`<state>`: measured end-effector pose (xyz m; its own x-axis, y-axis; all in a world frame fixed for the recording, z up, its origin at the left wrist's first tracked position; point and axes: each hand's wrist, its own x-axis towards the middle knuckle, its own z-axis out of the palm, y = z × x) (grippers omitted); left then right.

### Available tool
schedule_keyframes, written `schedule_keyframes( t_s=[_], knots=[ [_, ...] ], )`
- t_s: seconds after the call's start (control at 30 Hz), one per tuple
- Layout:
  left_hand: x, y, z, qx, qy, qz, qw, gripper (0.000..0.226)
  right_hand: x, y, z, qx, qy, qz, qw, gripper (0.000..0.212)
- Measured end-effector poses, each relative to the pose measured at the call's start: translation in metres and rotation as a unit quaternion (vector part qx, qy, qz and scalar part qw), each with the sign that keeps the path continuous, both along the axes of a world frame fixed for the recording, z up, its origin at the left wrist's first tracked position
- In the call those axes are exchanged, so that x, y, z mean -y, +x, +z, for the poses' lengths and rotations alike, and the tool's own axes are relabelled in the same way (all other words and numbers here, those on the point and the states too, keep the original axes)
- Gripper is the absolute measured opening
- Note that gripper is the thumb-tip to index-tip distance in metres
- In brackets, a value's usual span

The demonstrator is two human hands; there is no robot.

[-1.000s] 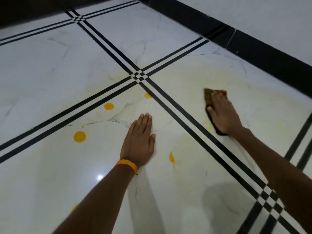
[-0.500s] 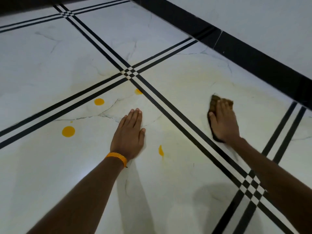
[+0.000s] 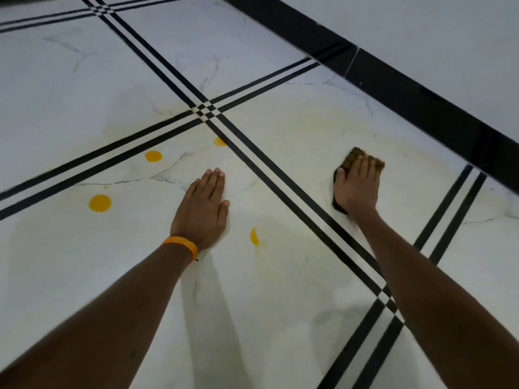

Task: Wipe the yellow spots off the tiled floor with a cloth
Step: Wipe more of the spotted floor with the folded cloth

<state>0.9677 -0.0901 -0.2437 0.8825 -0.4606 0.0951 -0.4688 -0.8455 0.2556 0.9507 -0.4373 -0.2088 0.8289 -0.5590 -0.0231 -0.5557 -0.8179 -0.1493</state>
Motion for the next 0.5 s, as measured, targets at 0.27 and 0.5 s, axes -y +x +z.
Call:
schedule_keyframes(
  t_s=[0.27, 0.5],
  knots=[
    [-0.002, -0.002, 0.007, -0.007, 0.009, 0.008, 1.000, 0.066, -0.095, -0.092, -0.014, 0.011, 0.012, 0.345, 0.939, 0.069],
    [0.000, -0.003, 0.007, -0.008, 0.008, 0.011, 1.000, 0.064, -0.111, -0.045, -0.015, 0.016, 0.006, 0.118, 0.993, 0.077]
  ],
)
